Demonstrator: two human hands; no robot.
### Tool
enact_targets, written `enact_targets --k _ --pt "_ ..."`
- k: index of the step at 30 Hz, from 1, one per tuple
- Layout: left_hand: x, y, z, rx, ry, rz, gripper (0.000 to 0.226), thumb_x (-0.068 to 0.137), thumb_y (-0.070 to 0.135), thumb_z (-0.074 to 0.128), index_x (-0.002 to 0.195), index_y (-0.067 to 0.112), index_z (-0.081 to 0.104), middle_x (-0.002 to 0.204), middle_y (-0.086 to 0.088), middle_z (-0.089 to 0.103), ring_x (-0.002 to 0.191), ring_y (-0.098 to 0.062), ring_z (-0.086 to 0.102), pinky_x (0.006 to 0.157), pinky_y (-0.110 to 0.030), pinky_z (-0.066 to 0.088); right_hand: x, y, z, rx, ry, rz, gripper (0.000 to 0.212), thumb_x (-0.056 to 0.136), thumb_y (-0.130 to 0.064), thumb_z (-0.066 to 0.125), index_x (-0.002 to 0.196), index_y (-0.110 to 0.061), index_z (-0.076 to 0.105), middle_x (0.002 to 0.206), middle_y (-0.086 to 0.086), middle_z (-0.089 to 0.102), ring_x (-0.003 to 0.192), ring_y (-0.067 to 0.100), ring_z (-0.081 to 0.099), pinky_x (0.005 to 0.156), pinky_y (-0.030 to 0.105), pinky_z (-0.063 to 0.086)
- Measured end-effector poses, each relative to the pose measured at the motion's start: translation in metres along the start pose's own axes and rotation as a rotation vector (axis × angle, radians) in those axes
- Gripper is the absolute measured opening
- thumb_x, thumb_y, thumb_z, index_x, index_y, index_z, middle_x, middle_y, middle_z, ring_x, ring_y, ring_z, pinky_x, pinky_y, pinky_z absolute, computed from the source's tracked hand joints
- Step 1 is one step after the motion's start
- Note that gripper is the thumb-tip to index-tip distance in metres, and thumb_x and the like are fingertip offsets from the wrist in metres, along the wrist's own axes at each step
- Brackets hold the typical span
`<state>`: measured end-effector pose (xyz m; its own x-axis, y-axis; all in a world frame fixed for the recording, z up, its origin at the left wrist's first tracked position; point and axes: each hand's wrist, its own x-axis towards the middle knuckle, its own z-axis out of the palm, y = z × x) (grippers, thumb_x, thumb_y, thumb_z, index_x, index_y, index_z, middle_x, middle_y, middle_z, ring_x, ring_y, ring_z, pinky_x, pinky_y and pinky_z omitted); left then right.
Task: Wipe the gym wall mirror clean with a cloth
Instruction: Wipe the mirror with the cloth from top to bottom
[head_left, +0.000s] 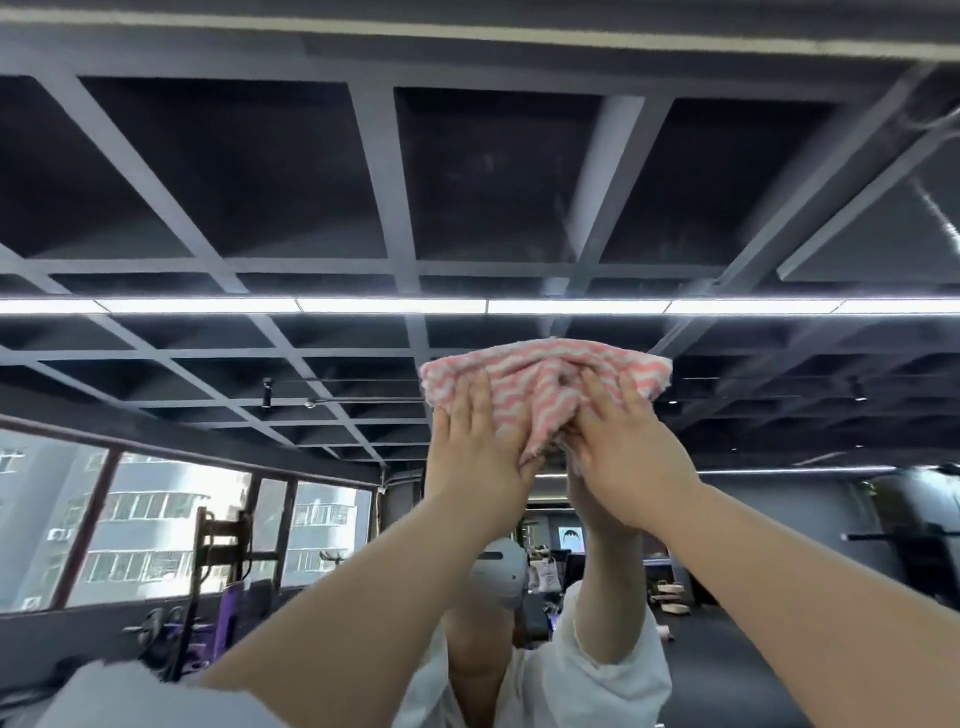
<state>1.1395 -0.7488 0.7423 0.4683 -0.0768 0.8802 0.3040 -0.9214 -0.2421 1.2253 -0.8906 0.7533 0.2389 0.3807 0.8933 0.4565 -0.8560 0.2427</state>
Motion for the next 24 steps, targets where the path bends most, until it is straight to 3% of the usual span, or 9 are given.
enact_targets --k 5,9,12,14,15,17,20,22,24 --pt "-0.018 -0.008 0.004 0.087 -0.015 0.138 0.062 0.099 0.054 0.012 0.151 0.028 -0.011 0.157 -0.012 -0.019 0.144 -0.028 -0.020 0.115 -0.041 -0.014 -0.040 -0.005 -0.005 0.156 0.039 0.085 0.088 0.076 -0.054 -0.006 0.146 -0.020 0.034 0.160 0.007 0.016 0.147 0.037 0.000 0.120 0.050 0.007" --pt "-0.033 -0.041 0.000 0.142 -0.030 0.158 0.066 0.096 0.059 0.007 0.150 0.026 -0.012 0.158 -0.009 -0.019 0.145 -0.024 -0.019 0.118 -0.041 -0.010 -0.045 -0.044 -0.017 0.488 0.069 0.178 0.049 0.095 -0.053 0.032 0.131 -0.028 0.053 0.158 -0.005 0.023 0.149 0.024 -0.002 0.118 0.050 0.012" --pt "-0.050 -0.072 -0.004 0.138 -0.041 0.117 0.079 0.087 0.069 -0.004 0.152 0.024 -0.004 0.159 -0.006 -0.013 0.146 -0.022 -0.013 0.119 -0.037 -0.007 -0.039 -0.081 -0.021 0.598 0.098 0.129 0.050 0.098 -0.053 0.027 0.123 -0.029 0.063 0.154 -0.008 0.031 0.149 0.020 0.004 0.119 0.048 0.011" --pt "-0.063 -0.093 -0.008 0.132 -0.012 0.108 0.095 0.077 0.073 -0.015 0.152 0.023 0.015 0.159 -0.008 0.005 0.148 -0.024 0.005 0.118 -0.038 0.001 -0.034 -0.104 -0.021 0.590 0.066 0.073 0.053 0.098 -0.051 0.027 0.111 -0.024 0.071 0.152 -0.009 0.036 0.148 0.019 0.011 0.119 0.045 0.013" --pt "-0.070 -0.103 -0.008 0.141 0.038 0.108 0.095 0.081 0.071 -0.012 0.147 0.021 0.035 0.155 -0.011 0.026 0.143 -0.026 0.025 0.117 -0.039 0.010 -0.031 -0.115 -0.021 0.575 0.059 0.061 0.048 0.099 -0.047 0.034 0.100 -0.023 0.074 0.149 -0.009 0.041 0.146 0.019 0.018 0.118 0.043 0.016" --pt "-0.079 -0.121 -0.002 0.121 0.195 0.090 0.069 0.093 0.058 0.015 0.111 0.020 0.071 0.118 -0.009 0.066 0.110 -0.028 0.061 0.106 -0.039 0.029 -0.030 -0.137 -0.023 0.560 0.067 0.059 0.033 0.095 -0.037 0.050 0.077 -0.019 0.071 0.135 -0.008 0.056 0.133 0.022 0.041 0.107 0.036 0.033" --pt "-0.082 -0.128 0.000 0.121 0.295 -0.040 0.047 0.093 0.037 0.038 0.069 0.015 0.073 0.073 -0.005 0.064 0.072 -0.025 0.061 0.079 -0.039 0.038 -0.034 -0.166 -0.019 0.484 0.134 -0.002 0.011 0.091 -0.027 0.057 0.098 -0.018 0.059 0.108 -0.001 0.061 0.102 0.026 0.056 0.081 0.035 0.047" --pt "-0.083 -0.119 0.004 0.021 0.362 -0.176 0.026 0.088 0.025 0.052 0.075 0.007 0.068 0.076 -0.011 0.059 0.074 -0.030 0.057 0.071 -0.041 0.045 -0.036 -0.179 -0.010 0.427 0.286 -0.065 0.023 0.083 -0.018 0.058 0.105 -0.018 0.051 0.105 0.003 0.060 0.093 0.027 0.060 0.073 0.037 0.052" --pt "-0.084 -0.107 0.017 -0.091 0.393 -0.276 0.027 0.087 0.026 0.047 0.093 0.002 0.059 0.092 -0.019 0.057 0.085 -0.037 0.055 0.076 -0.046 0.047 -0.036 -0.181 0.004 0.448 0.371 -0.117 0.040 0.078 -0.027 0.049 0.117 -0.019 0.048 0.116 0.009 0.060 0.102 0.030 0.060 0.085 0.044 0.054"
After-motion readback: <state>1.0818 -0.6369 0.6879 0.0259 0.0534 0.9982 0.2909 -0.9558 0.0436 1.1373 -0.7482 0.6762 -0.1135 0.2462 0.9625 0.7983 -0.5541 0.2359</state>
